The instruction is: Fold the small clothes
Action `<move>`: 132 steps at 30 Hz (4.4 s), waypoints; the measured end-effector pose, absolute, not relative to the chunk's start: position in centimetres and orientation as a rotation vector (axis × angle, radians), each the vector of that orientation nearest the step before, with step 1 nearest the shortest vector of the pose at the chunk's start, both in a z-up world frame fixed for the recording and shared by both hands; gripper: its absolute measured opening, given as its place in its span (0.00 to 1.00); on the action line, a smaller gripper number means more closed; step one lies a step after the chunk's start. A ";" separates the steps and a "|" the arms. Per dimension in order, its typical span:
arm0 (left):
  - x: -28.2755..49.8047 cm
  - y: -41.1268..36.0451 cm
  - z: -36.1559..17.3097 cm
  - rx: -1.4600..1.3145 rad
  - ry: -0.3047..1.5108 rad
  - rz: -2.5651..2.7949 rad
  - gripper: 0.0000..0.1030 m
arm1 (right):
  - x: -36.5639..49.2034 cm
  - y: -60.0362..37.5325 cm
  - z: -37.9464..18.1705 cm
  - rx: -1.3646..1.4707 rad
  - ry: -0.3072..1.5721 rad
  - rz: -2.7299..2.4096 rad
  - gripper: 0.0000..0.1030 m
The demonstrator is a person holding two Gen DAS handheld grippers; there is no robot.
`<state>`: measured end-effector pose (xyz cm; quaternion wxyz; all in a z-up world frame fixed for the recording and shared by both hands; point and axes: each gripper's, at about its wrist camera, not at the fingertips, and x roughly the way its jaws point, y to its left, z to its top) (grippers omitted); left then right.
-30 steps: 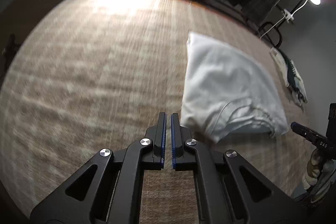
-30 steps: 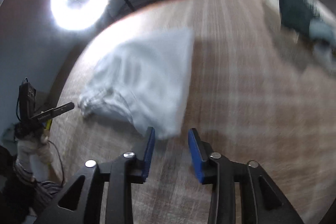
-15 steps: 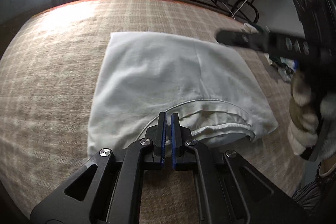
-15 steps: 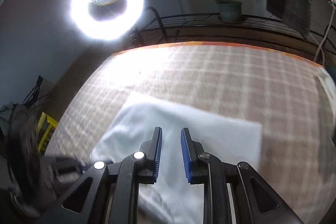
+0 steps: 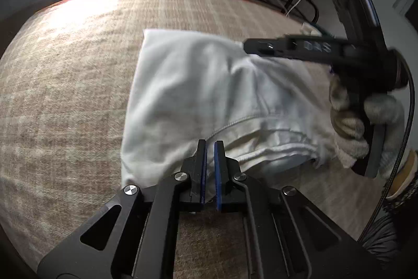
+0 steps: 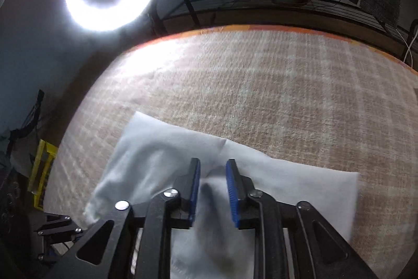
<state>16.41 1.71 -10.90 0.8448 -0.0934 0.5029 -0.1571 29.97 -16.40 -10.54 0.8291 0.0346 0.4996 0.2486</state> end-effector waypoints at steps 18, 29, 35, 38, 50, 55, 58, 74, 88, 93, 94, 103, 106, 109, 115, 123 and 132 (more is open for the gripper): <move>19.5 11.3 -14.2 -0.754 1.129 -0.271 0.50 | 21.6 -33.7 -12.4 0.623 1.168 0.495 0.41; 21.5 9.0 -14.4 -0.706 1.116 -0.277 0.43 | 23.8 -30.6 -15.5 0.714 1.191 0.572 0.41; 22.0 7.3 -14.4 -0.622 1.114 -0.234 0.09 | 24.6 -29.2 -15.3 0.702 1.199 0.566 0.21; 21.9 5.9 -13.2 -0.542 1.081 -0.226 0.07 | 24.9 -28.2 -14.3 0.626 1.193 0.531 0.10; 20.0 2.8 -8.1 -0.420 0.962 -0.277 0.06 | 22.6 -24.8 -6.2 0.356 1.040 0.522 0.06; 19.5 0.2 -6.6 -0.411 0.957 -0.326 0.06 | 21.9 -25.9 -4.2 0.324 1.002 0.506 0.06; 19.4 -1.9 -5.7 -0.385 0.946 -0.362 0.06 | 21.3 -27.4 -3.3 0.292 0.989 0.479 0.06; 23.6 -18.4 -2.8 -0.290 0.893 -0.538 0.05 | 20.0 -41.8 0.6 0.233 0.902 0.293 0.06; 30.5 -33.3 -1.7 -0.160 0.814 -0.602 0.05 | 25.6 -53.3 2.8 0.123 0.833 0.078 0.06; 33.4 -37.4 -2.2 -0.137 0.790 -0.600 0.05 | 28.5 -56.7 3.0 0.088 0.804 0.018 0.06; 33.9 -38.1 -2.4 -0.131 0.786 -0.595 0.05 | 29.1 -57.4 3.0 0.077 0.800 0.007 0.06; 36.2 -41.5 -5.9 -0.059 0.811 -0.555 0.05 | 33.8 -61.8 -0.7 0.078 0.818 -0.040 0.06; 36.5 -41.9 -7.1 -0.040 0.842 -0.548 0.06 | 34.8 -62.3 -2.5 0.072 0.851 -0.056 0.06; 36.5 -42.1 -7.7 -0.015 0.849 -0.542 0.06 | 35.4 -62.5 -4.0 0.054 0.881 -0.071 0.06; 35.9 -42.1 -7.8 0.009 0.863 -0.527 0.07 | 35.4 -63.5 -5.3 0.040 0.945 -0.131 0.14; 33.8 -41.4 -5.4 0.032 0.819 -0.522 0.07 | 33.6 -64.3 -3.6 0.056 0.931 -0.164 0.18; 28.7 -39.0 -0.1 0.018 0.741 -0.546 0.07 | 29.1 -62.3 1.7 0.061 0.861 -0.153 0.18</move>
